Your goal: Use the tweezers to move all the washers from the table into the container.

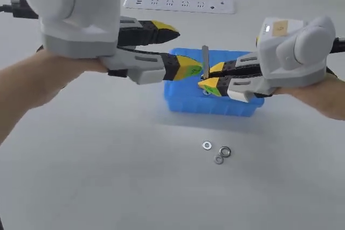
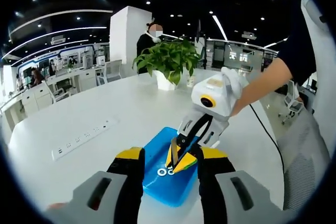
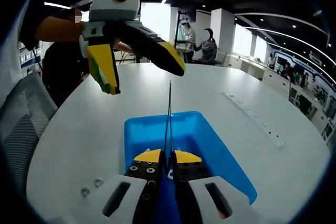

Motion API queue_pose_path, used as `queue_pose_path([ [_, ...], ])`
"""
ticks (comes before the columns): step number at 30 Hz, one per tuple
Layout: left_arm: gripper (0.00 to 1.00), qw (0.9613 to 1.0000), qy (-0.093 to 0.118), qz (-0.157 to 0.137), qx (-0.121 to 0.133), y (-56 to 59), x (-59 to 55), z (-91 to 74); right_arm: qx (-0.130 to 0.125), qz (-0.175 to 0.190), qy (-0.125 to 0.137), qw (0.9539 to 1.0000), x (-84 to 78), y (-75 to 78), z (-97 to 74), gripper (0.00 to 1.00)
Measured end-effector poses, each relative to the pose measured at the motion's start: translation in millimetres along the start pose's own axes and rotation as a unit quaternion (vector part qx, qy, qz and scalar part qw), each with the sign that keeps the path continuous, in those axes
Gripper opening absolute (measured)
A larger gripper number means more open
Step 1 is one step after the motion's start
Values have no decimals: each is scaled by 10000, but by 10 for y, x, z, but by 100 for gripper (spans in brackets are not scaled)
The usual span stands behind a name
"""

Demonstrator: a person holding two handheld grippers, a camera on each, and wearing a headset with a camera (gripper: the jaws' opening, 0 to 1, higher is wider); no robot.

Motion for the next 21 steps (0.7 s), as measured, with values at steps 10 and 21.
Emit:
queue_pose_path([
  [10,30,9989,-198,114,-399,-44,-43,216,10,-84,85,9999,39,-11,-5,8],
  [21,13,9977,-211,102,-642,28,2,283,75,-131,189,9997,95,-14,5,8],
])
Point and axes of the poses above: the centre of the closed fingertips' face, and the gripper's own axes: z roughly forward along the fingers, y roughly to its right, x roughly out of its top, the point moved 9 cm from there along -z, roughly backward along the fingers, and after that the axes turned 11 degrees about x, right-handed, at the moved point
